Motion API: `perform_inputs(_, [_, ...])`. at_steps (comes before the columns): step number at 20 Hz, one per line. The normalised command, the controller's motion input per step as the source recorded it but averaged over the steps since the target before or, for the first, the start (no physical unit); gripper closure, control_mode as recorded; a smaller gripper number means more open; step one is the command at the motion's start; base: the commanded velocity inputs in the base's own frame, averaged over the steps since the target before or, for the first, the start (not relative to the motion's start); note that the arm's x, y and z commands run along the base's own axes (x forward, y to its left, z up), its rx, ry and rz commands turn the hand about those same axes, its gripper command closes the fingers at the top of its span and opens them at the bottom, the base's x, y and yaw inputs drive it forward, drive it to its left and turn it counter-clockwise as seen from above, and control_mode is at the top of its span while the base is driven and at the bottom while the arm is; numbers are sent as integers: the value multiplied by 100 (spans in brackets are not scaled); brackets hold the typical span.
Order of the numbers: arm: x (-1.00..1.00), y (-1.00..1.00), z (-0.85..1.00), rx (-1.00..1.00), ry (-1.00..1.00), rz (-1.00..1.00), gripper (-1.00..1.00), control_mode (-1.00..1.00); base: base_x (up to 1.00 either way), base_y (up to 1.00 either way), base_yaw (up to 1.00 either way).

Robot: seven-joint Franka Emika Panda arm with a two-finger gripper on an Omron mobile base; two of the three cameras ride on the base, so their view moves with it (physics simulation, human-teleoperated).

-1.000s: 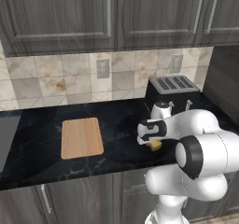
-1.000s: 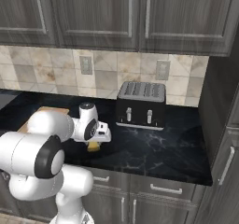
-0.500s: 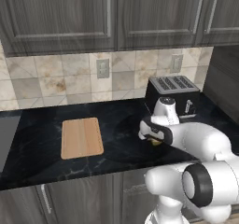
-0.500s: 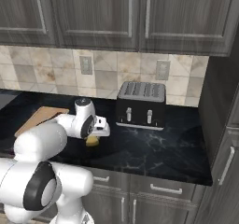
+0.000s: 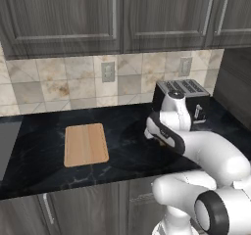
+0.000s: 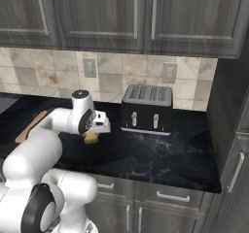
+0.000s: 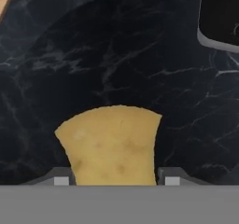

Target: Pick up the sponge from the counter and clean the cutting board by briefly scrubbing or pressing down on the cutting board. Once finished, release the sponge.

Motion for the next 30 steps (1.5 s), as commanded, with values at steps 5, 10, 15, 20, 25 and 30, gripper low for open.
perform_inputs(5, [0, 10, 45, 0, 13, 5, 100, -100, 0, 0, 0])
perform_inputs(10, [0, 42, 24, -4, 18, 16, 100, -100, 0, 0, 0])
perform_inputs(15, [0, 86, 0, -5, 26, 36, 100, -100, 0, 0, 0])
perform_inputs(20, [0, 93, 0, -2, 28, 40, 100, -100, 0, 0, 0])
perform_inputs(25, [-2, 82, -10, -1, 18, 41, 100, -100, 0, 0, 0])
perform_inputs(30, [-23, 38, -38, 0, 1, 30, 100, -100, 0, 0, 0])
